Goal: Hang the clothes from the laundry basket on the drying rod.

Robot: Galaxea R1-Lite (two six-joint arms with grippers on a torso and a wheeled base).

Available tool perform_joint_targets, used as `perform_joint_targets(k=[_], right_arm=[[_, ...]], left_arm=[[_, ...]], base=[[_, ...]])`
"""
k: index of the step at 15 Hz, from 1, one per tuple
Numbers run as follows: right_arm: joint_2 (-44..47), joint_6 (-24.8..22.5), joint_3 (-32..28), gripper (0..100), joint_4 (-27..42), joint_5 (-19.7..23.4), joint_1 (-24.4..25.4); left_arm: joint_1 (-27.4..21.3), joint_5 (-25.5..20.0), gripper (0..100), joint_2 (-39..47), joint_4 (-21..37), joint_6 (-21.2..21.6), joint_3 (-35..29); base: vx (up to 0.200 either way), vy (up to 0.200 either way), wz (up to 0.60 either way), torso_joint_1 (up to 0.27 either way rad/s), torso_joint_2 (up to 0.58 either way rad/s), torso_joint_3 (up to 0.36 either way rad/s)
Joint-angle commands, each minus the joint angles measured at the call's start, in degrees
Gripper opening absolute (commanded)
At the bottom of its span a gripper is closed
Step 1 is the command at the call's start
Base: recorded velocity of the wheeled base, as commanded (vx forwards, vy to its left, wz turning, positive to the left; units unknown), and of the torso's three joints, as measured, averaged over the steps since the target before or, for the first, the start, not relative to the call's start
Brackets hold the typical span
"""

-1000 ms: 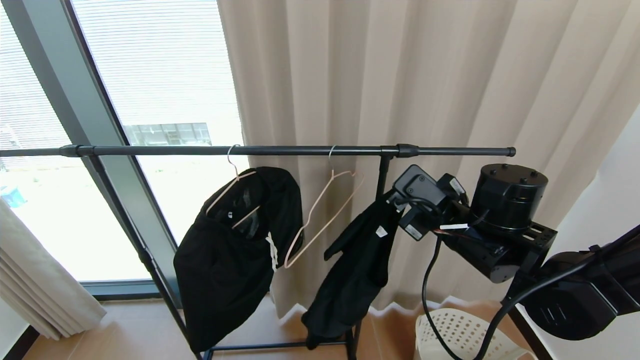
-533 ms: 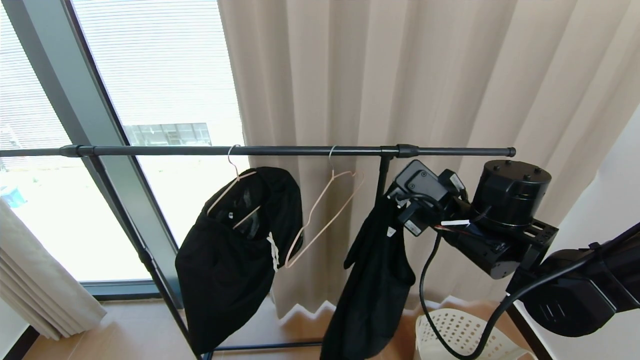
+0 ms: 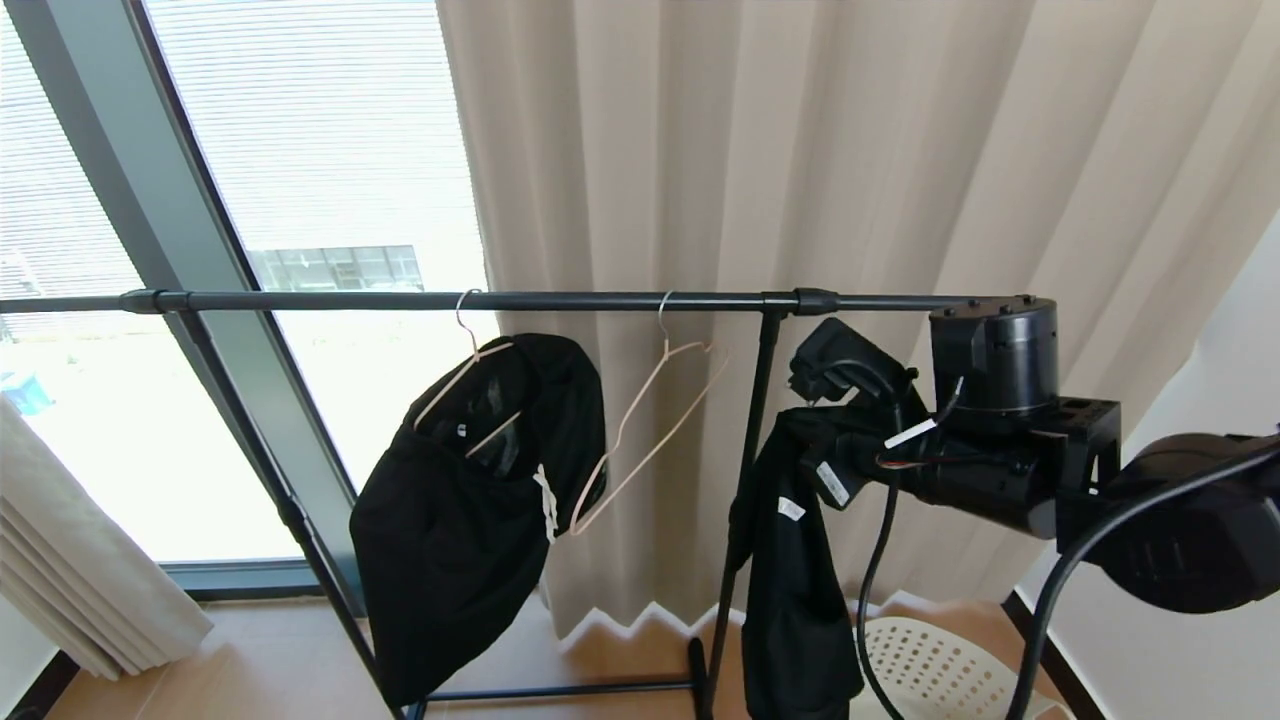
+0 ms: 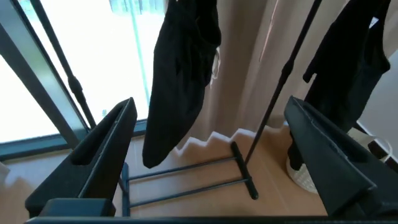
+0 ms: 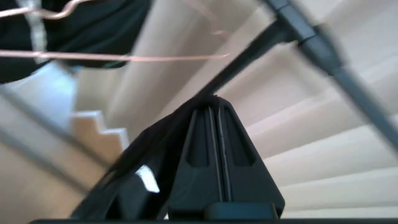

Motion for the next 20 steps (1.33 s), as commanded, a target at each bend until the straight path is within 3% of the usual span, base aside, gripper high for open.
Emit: perform_joint_targets(k=[1,3,5,6,7,9,14,17,19,20], right_arm=[[-5.97,6.8,-7.89,0,11.35,8.33,-1.18],[-6.32,12.51,-10.18,0,15.04,9.65,-1.09],[-6.23,15.32,-10.0,0,15.21,9.56,-1.09],[-6.05,15.68,-9.91,0,15.21,9.56,-1.0],[-5.88,18.49,-9.74,0,15.21,9.03,-0.04],[-4.82,21.04,-9.91,0,14.69,6.66,2.78],[-1.92,23.67,-11.06,0,14.34,1.39,8.23],[-1.66,28.6,-11.41,0,14.34,-5.82,9.46],[-1.48,30.35,-11.41,0,14.34,-7.05,10.25],[-1.04,30.44,-11.5,0,14.34,-7.49,11.04]], left_arm=[[-3.99,-0.37,100,23.56,-0.21,-4.14,-9.99],[-14.01,1.04,100,34.02,-0.39,-13.28,-16.15],[-24.74,6.75,100,47.03,-1.09,-21.19,-22.83],[-26.06,7.37,100,48.96,-1.53,-21.81,-23.53],[-29.57,8.33,100,56.08,-6.36,-22.86,-25.11],[-32.21,8.24,100,64.61,-15.77,-22.16,-26.61],[-38.62,8.24,100,75.42,-17.88,-21.46,-33.99],[-41.7,8.42,100,78.84,-18.93,-21.46,-36.63],[-43.19,9.74,100,80.78,-21.04,-21.72,-36.54],[-44.42,13.43,100,82.71,-22.54,-22.34,-36.19]], base=[[0.0,0.0,0.0,0.0,0.0,0.0],[0.0,0.0,0.0,0.0,0.0,0.0],[0.0,0.0,0.0,0.0,0.0,0.0],[0.0,0.0,0.0,0.0,0.0,0.0],[0.0,0.0,0.0,0.0,0.0,0.0],[0.0,0.0,0.0,0.0,0.0,0.0],[0.0,0.0,0.0,0.0,0.0,0.0],[0.0,0.0,0.0,0.0,0.0,0.0],[0.0,0.0,0.0,0.0,0.0,0.0],[0.0,0.0,0.0,0.0,0.0,0.0]])
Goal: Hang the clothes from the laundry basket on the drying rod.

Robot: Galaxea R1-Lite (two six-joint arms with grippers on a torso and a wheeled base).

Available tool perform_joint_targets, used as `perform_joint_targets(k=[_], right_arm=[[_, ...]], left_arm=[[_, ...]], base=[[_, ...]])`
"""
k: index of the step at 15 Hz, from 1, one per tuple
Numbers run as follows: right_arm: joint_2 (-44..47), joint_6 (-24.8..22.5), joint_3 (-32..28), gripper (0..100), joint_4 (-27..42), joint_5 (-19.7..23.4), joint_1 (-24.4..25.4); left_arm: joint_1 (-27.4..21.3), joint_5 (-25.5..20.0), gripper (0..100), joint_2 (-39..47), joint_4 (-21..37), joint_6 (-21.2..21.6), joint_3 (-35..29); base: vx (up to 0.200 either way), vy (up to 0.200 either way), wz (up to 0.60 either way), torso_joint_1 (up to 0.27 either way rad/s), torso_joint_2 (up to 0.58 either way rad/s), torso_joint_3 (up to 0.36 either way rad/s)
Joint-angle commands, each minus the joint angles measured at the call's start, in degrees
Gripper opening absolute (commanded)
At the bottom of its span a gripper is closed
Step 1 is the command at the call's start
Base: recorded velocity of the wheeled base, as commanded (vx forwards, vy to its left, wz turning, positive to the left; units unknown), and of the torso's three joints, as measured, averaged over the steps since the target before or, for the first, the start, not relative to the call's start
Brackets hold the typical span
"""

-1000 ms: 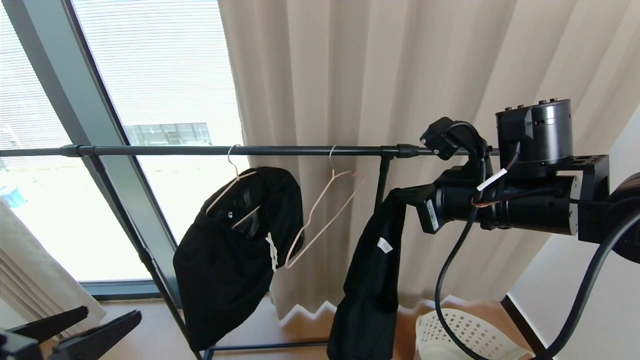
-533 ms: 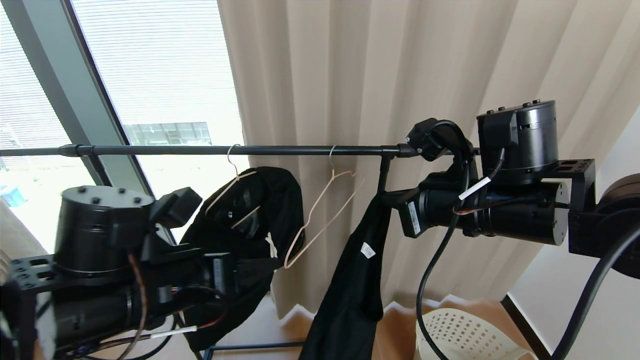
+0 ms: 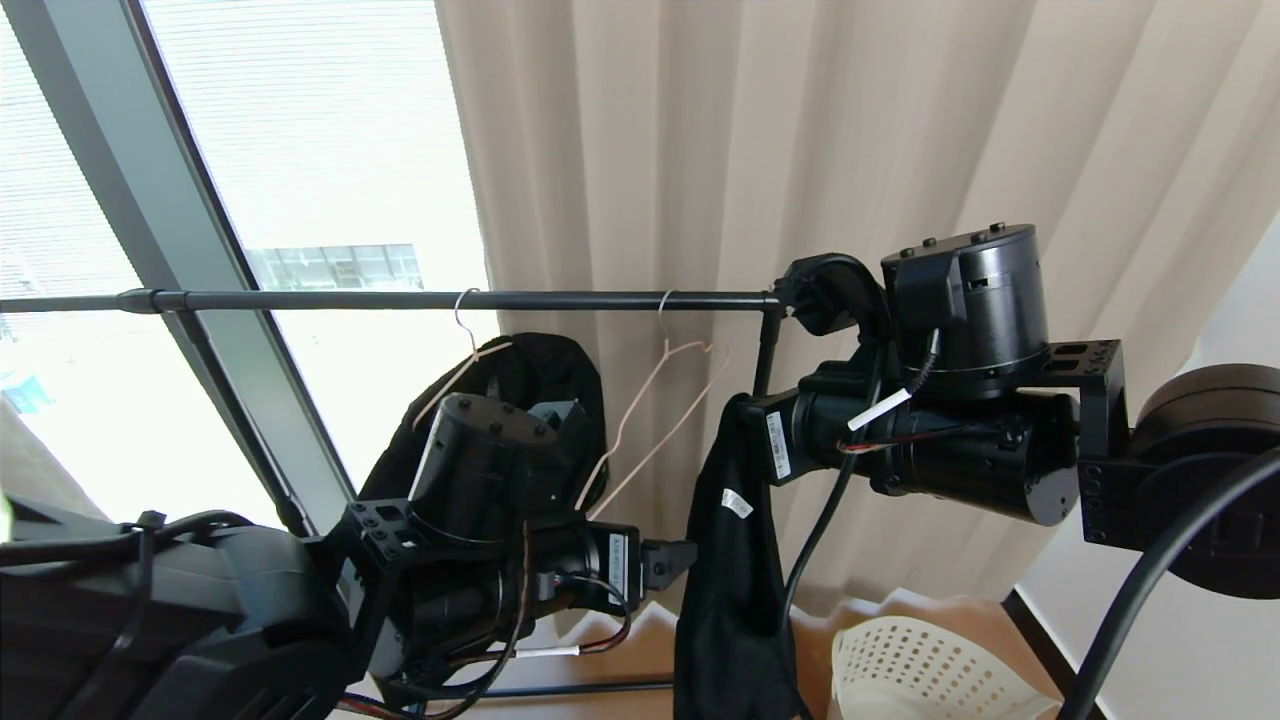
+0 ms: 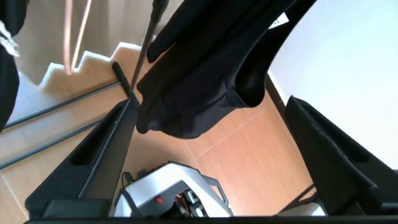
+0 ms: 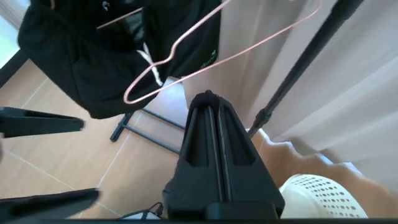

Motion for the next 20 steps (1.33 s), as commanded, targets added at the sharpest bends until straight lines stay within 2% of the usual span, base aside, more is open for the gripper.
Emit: perform_joint_targets(k=[1,7,10,14,20], right_arm=[[0.81,-0.03,-0.1,0,-0.01,-0.48,0.7],[1.52,-0.03,0.08,0,-2.03,-1.1,1.41],[1.52,0.05,0.17,0,-2.03,-1.45,2.02],[1.34,0.05,0.17,0,-2.03,-1.71,2.28],[0.02,-0.03,0.17,0,-2.03,-1.89,2.28]], left_arm=[[-2.19,3.78,100,4.36,-2.63,-1.33,0.12],[-3.77,11.43,100,9.02,-10.36,-1.85,0.03],[-3.5,17.84,100,11.84,-12.82,-1.85,-1.55],[-3.33,20.48,100,14.21,-13.17,-1.68,-1.64],[-1.22,21.01,100,16.84,-13.52,-1.24,-2.26]], base=[[0.0,0.0,0.0,0.0,0.0,0.0],[0.0,0.0,0.0,0.0,0.0,0.0],[0.0,0.0,0.0,0.0,0.0,0.0],[0.0,0.0,0.0,0.0,0.0,0.0],[0.0,0.0,0.0,0.0,0.0,0.0]])
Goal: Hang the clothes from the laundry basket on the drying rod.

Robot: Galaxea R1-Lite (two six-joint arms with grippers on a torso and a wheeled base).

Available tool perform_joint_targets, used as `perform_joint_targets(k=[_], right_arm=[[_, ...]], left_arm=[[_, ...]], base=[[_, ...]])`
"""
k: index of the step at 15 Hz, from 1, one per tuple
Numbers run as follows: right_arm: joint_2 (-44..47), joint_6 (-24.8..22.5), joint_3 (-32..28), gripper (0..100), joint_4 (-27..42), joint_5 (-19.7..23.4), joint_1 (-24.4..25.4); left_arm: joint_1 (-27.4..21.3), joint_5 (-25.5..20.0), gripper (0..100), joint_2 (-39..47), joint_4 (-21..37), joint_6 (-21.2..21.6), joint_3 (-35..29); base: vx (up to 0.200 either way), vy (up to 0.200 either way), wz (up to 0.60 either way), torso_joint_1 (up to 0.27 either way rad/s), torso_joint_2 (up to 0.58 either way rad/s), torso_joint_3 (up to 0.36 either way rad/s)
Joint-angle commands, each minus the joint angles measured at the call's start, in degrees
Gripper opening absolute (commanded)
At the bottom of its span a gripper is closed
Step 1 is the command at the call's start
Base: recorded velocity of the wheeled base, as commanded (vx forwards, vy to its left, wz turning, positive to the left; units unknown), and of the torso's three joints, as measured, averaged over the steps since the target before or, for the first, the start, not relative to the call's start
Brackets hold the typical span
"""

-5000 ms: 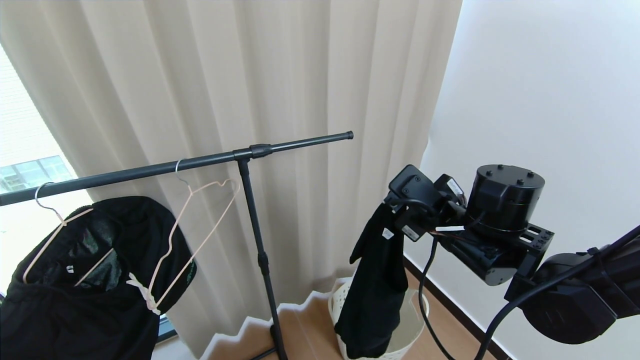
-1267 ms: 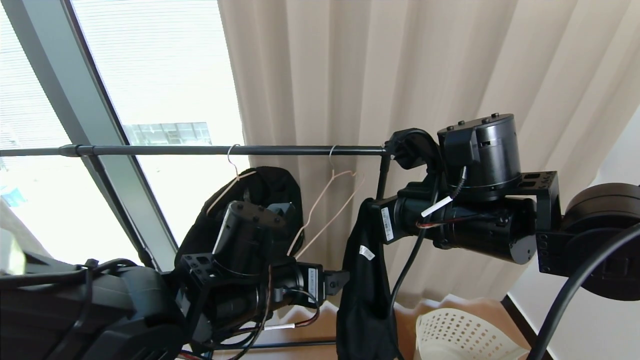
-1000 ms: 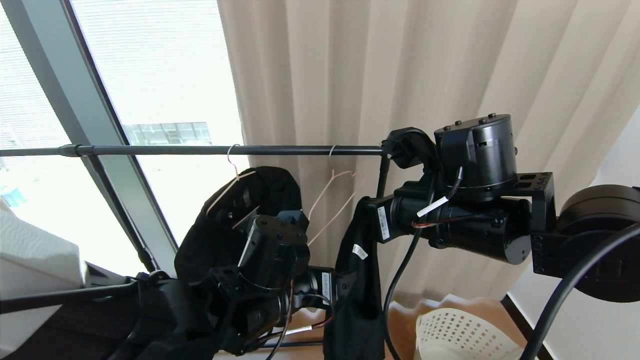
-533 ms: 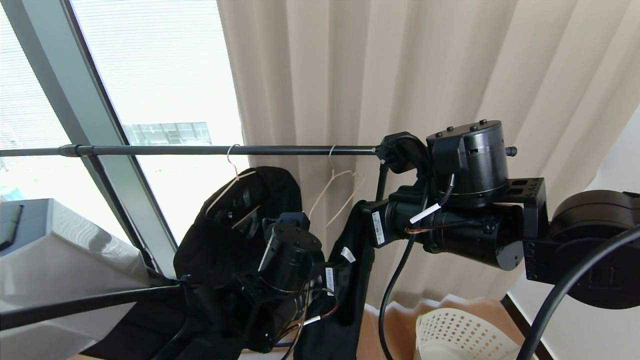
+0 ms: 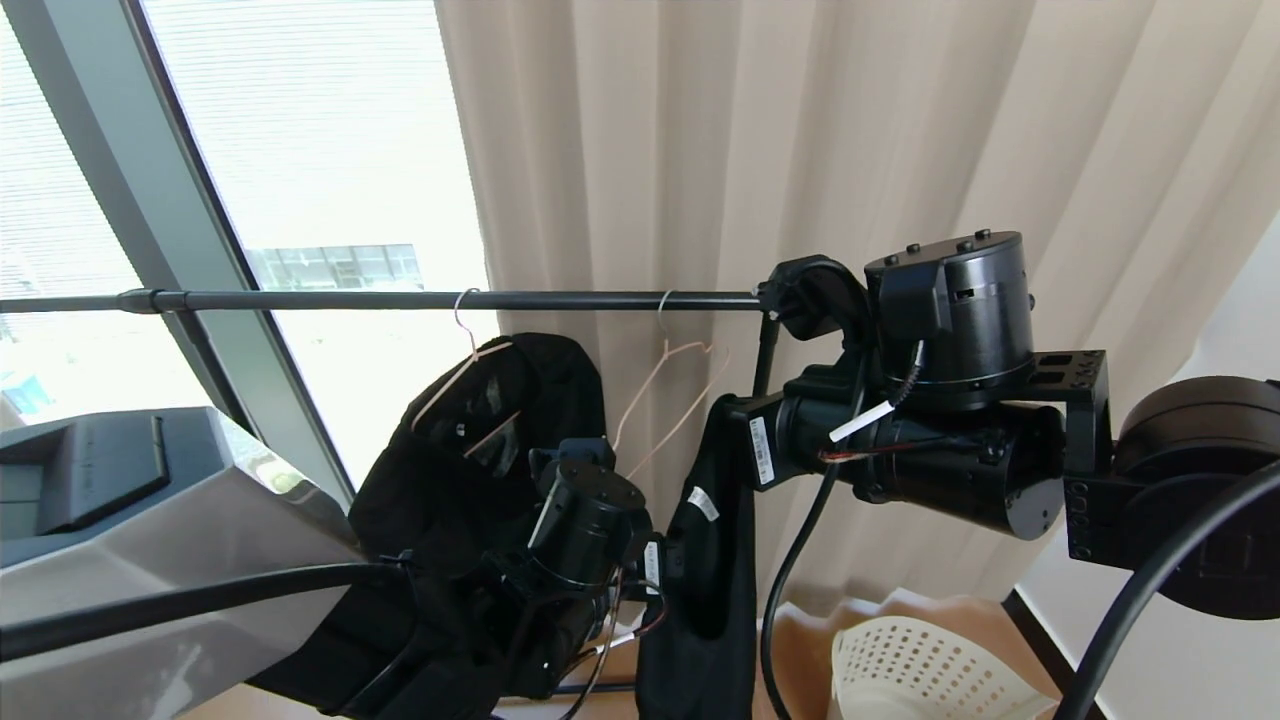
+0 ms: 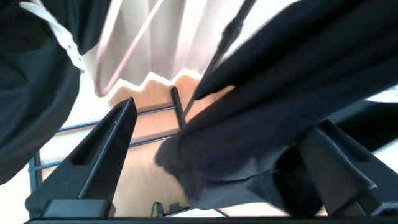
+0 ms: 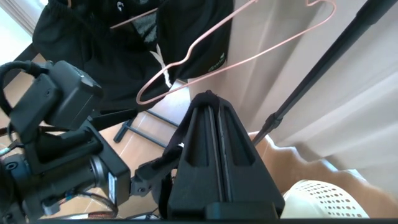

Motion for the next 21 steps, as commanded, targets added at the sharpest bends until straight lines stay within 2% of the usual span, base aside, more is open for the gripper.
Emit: perform_joint_targets(k=[1,11,12,15,19,21], right_arm=[[-0.88,0.02,0.05,0,-0.01,-0.04,0.01],[-2.99,-0.25,0.22,0,0.08,-0.21,-0.87],[-2.9,-0.25,0.22,0,0.08,-0.3,-0.96],[-2.9,-0.95,0.75,0,0.17,-0.3,-2.19],[-3.43,-7.1,3.47,0,0.08,-1.0,-5.53],[-5.1,-10.53,6.37,0,0.08,-3.11,-5.62]], left_arm=[[0.86,0.63,100,1.37,0.06,-0.06,-0.44],[1.13,0.89,100,1.9,-0.03,-0.06,-0.18],[1.13,0.98,0,1.81,-0.03,0.03,-0.18],[0.86,0.98,0,0.14,-0.03,-0.06,0.09],[0.86,0.89,0,-3.29,0.06,0.21,0.88],[0.95,0.54,0,-5.83,0.06,2.49,1.23]], base=[[0.0,0.0,0.0,0.0,0.0,0.0],[0.0,0.0,0.0,0.0,0.0,0.0],[0.0,0.0,0.0,0.0,0.0,0.0],[0.0,0.0,0.0,0.0,0.0,0.0],[0.0,0.0,0.0,0.0,0.0,0.0],[0.0,0.0,0.0,0.0,0.0,0.0]])
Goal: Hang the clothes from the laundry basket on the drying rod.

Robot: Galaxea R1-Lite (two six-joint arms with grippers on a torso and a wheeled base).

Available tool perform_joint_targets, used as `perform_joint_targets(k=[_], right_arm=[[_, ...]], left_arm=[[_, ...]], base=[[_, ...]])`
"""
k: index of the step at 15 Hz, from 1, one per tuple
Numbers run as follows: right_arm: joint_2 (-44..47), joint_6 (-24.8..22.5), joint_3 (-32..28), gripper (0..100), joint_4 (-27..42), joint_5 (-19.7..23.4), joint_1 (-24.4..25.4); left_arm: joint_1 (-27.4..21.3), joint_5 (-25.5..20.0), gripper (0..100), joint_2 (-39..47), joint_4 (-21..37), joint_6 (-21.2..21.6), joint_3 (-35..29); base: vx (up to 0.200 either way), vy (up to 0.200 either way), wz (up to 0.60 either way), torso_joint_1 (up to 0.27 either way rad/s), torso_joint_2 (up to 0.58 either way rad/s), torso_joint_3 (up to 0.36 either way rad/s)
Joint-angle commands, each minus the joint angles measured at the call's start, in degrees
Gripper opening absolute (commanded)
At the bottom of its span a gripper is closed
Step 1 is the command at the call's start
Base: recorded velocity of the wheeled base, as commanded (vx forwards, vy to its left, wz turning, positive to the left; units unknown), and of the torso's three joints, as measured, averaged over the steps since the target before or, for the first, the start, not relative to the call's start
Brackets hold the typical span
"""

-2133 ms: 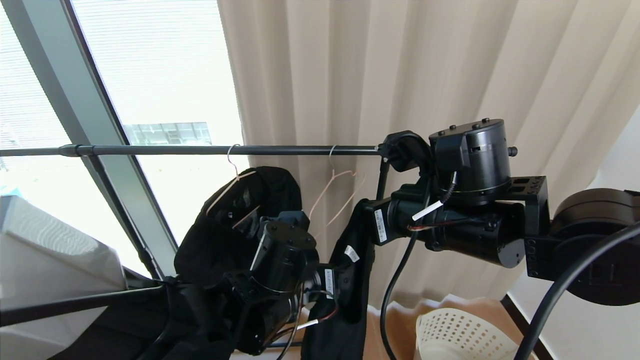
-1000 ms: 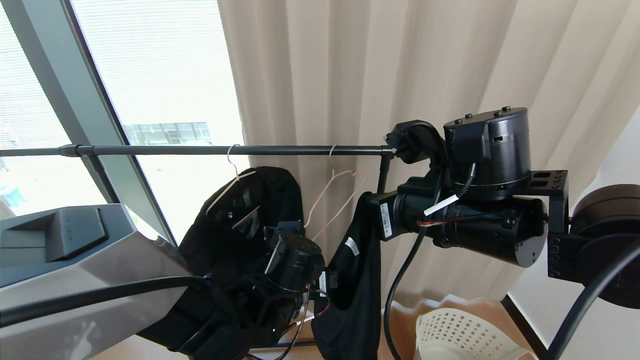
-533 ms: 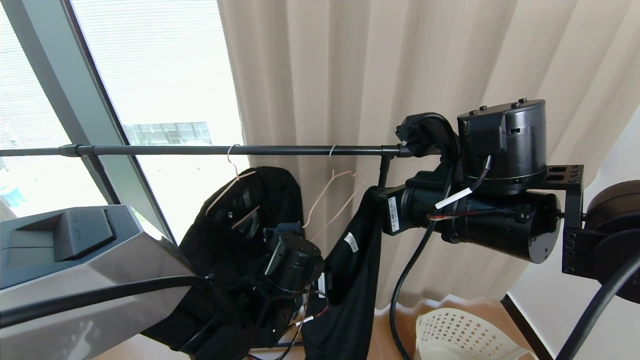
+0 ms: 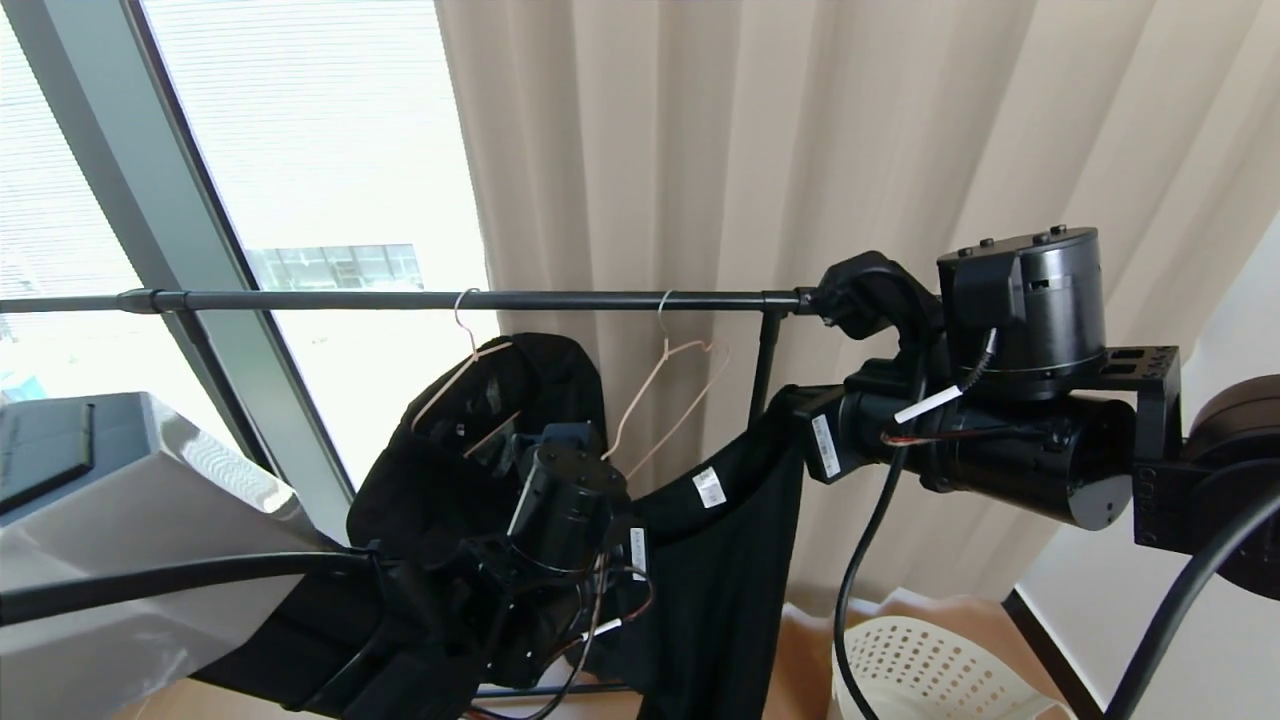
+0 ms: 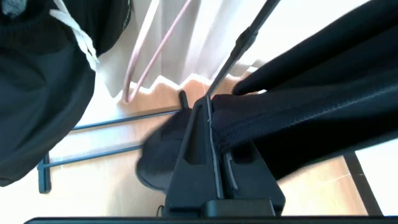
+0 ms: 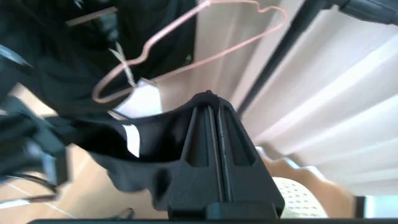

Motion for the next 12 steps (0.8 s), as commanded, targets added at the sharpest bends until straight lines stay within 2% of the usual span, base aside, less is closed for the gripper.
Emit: perform_joint_targets(k=[1,3,5,6,7,10,12], right_arm=[[-1.93,-1.51,2.94,0,0.0,-1.15,-0.13],[-5.98,-5.38,7.34,0,0.0,-3.53,-0.04],[-10.9,-9.95,12.87,0,0.09,-5.11,0.04],[-11.69,-11.45,14.46,0,0.0,-5.46,0.13],[-13.01,-13.73,17.09,0,0.0,-5.99,0.13],[-12.57,-15.31,17.62,0,0.18,-8.45,0.13],[-11.6,-15.84,17.53,0,0.09,-10.38,0.31]], left_arm=[[-0.05,-0.26,0,-3.22,-0.07,0.89,0.24],[0.04,-0.43,0,-6.2,0.2,4.41,0.24],[0.91,-2.45,0,-9.72,1.69,10.38,0.15],[0.83,-2.54,0,-10.34,2.75,11.35,0.15],[0.65,-4.48,0,-11.57,3.98,12.32,0.06],[0.56,-10.89,0,-12.62,4.68,13.63,0.42],[0.39,-12.65,0,-12.53,4.68,14.78,0.42]], base=[[0.0,0.0,0.0,0.0,0.0,0.0],[0.0,0.0,0.0,0.0,0.0,0.0],[0.0,0.0,0.0,0.0,0.0,0.0],[0.0,0.0,0.0,0.0,0.0,0.0],[0.0,0.0,0.0,0.0,0.0,0.0],[0.0,0.0,0.0,0.0,0.0,0.0],[0.0,0.0,0.0,0.0,0.0,0.0]])
